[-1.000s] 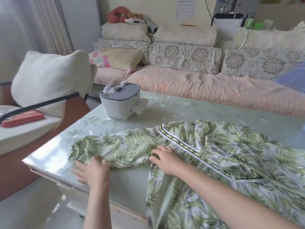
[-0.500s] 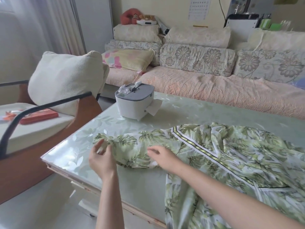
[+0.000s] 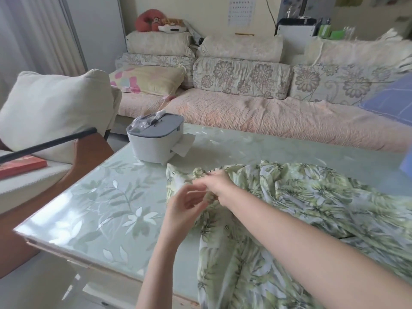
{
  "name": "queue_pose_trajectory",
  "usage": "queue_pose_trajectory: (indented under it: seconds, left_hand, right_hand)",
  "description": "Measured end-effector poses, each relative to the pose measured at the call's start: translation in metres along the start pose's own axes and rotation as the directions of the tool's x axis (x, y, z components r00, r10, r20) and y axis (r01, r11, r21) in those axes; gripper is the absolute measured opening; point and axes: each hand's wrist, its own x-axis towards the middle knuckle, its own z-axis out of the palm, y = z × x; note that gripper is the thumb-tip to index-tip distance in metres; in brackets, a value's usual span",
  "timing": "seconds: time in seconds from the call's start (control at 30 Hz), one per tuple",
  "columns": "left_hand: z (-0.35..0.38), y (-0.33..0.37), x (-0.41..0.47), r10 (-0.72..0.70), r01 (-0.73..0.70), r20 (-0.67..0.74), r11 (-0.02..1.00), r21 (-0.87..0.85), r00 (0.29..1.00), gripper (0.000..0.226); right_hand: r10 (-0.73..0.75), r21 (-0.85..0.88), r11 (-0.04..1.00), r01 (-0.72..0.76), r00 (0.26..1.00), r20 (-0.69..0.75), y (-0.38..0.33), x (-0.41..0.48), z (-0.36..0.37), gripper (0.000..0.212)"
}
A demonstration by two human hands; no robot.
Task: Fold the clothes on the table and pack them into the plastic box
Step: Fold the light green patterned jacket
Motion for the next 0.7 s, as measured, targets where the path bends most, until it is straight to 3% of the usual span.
queue_pose_trajectory:
  seconds: [0.07,0.17,0.3,0.43,0.6,0.7]
  left_hand:
    - [0.009,-0.005,0.001,0.033,-0.038,0.044,0.992,0.121,0.999,0.022]
    - [0.017,-0.013,0.004,0.155,-0.136,-0.036,0.937,0.322,0.987,0.022]
    - [0.032,-0.03,0.017,0.223,-0.213,0.054,0.79,0.576,0.973,0.03]
    - [0.062,-0.039,0.023,0.085,-0.238,0.248,0.68,0.694,0.965,0.045]
    - [0.099,-0.047,0.032,-0.046,-0.258,0.342,0.567,0.782,0.938,0.051]
    - [0.119,-0.049,0.049,-0.081,-0.295,0.385,0.503,0.812,0.919,0.053]
  right_hand:
    - [-0.055,-0.025,0.998,0.053,0.991,-0.123,0.007,0.0,-0.026,0.034]
    - [-0.166,-0.114,0.983,0.143,0.957,-0.236,0.014,0.0,-0.074,0.009]
    - [-0.212,-0.179,0.971,0.161,0.923,-0.321,0.024,-0.008,-0.145,0.028]
    - [-0.19,-0.166,0.978,0.125,0.861,-0.471,0.046,-0.008,-0.213,0.032]
    - [-0.129,-0.078,0.992,0.103,0.794,-0.594,0.08,-0.006,-0.273,0.032]
    - [-0.061,-0.047,0.998,0.041,0.802,-0.595,0.098,-0.006,-0.291,0.022]
